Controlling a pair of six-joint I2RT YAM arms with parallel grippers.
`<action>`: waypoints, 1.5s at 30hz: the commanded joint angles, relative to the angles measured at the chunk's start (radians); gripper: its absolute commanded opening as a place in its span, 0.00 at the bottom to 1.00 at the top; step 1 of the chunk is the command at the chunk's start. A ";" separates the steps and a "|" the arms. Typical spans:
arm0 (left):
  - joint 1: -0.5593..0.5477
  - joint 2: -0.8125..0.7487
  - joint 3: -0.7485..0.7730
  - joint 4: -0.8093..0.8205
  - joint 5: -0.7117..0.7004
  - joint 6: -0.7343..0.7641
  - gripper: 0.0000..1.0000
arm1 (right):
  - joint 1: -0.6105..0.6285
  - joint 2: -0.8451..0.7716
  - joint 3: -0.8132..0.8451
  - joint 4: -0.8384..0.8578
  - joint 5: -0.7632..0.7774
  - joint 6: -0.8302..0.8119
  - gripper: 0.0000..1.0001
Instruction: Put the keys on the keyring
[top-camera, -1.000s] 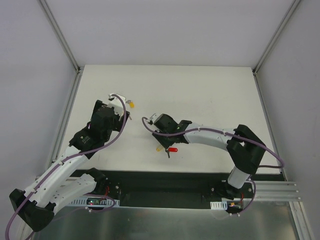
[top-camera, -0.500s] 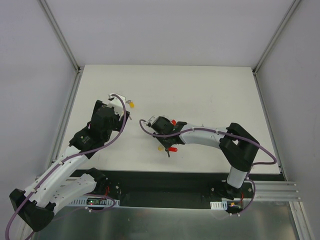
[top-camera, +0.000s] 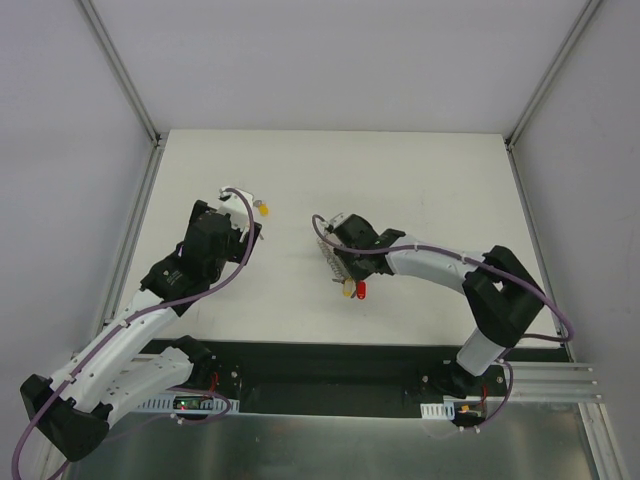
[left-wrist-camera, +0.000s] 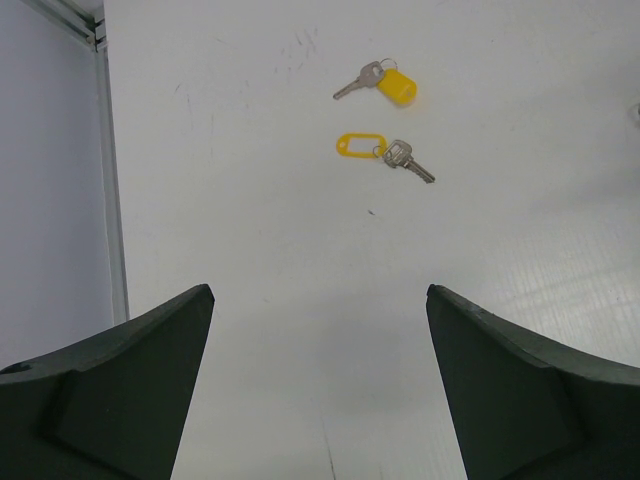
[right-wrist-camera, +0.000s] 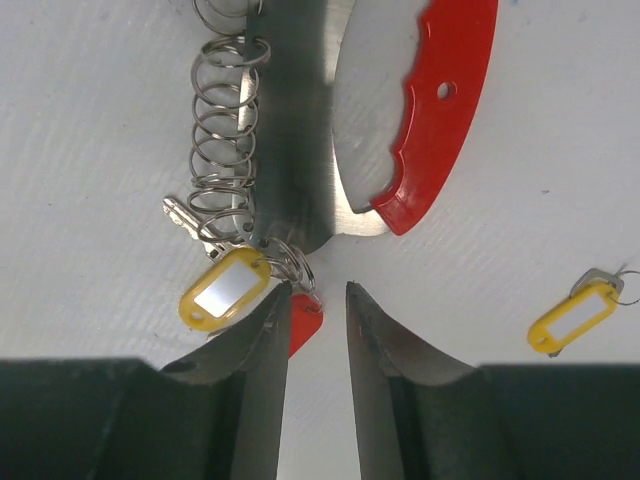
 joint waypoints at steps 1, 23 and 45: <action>0.011 0.003 0.007 0.003 -0.002 -0.006 0.88 | -0.013 -0.064 0.019 0.007 -0.050 0.013 0.34; 0.011 0.010 0.005 0.003 -0.005 -0.004 0.88 | -0.165 0.141 0.107 0.101 0.035 0.199 0.46; 0.011 0.005 0.005 0.003 -0.011 -0.001 0.88 | -0.094 0.319 0.350 -0.003 -0.393 -0.261 0.17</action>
